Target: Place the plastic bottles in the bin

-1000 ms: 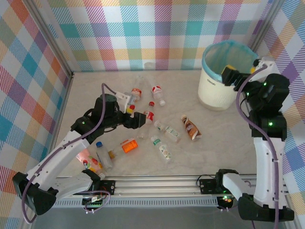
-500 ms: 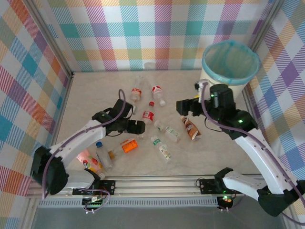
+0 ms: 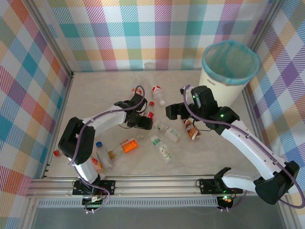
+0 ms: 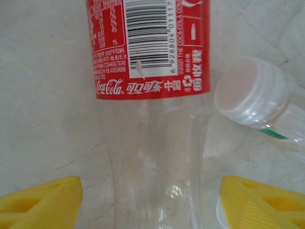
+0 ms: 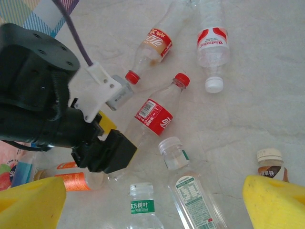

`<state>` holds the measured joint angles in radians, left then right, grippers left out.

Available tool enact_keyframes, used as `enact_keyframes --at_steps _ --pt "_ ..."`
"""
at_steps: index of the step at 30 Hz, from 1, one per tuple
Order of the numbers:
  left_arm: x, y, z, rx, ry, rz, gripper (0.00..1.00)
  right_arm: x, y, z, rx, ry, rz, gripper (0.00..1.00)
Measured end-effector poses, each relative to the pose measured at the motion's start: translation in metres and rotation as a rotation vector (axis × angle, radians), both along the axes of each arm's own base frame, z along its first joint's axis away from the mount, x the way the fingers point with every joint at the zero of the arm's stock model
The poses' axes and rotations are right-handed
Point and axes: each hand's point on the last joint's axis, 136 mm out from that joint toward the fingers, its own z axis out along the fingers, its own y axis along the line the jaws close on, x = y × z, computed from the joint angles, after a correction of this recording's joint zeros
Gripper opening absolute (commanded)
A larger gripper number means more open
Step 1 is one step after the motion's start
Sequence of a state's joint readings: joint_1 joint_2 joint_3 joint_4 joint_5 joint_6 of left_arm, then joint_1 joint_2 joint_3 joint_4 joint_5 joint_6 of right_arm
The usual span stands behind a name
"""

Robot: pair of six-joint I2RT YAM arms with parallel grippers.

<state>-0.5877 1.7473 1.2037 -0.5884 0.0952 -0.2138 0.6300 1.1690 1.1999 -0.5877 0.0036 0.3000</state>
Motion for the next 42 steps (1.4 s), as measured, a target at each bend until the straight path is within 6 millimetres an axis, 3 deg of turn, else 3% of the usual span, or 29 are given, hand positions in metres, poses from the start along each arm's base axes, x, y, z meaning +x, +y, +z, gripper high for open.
enact_keyframes --at_steps 7,12,22,26,34,42 --pt "0.005 -0.003 -0.029 0.035 0.048 -0.010 0.69 0.003 0.002 -0.003 -0.002 0.003 0.000 0.96" --pt "0.008 -0.003 -0.038 0.043 0.067 -0.019 0.61 0.004 0.002 -0.003 -0.004 0.002 -0.003 0.96" --pt "0.015 0.000 -0.027 0.040 0.030 -0.027 0.55 0.010 0.006 -0.002 -0.014 0.003 0.002 0.99" --pt "0.020 -0.003 0.005 0.000 -0.047 -0.046 0.53 0.017 0.011 0.011 -0.015 -0.022 0.013 1.00" --pt "0.021 -0.013 0.113 -0.165 -0.311 -0.122 0.51 0.024 0.022 0.052 0.025 -0.116 0.055 1.00" --pt "-0.014 -0.013 0.214 -0.331 -0.578 -0.276 0.50 0.014 0.037 0.089 0.127 -0.179 0.150 0.96"
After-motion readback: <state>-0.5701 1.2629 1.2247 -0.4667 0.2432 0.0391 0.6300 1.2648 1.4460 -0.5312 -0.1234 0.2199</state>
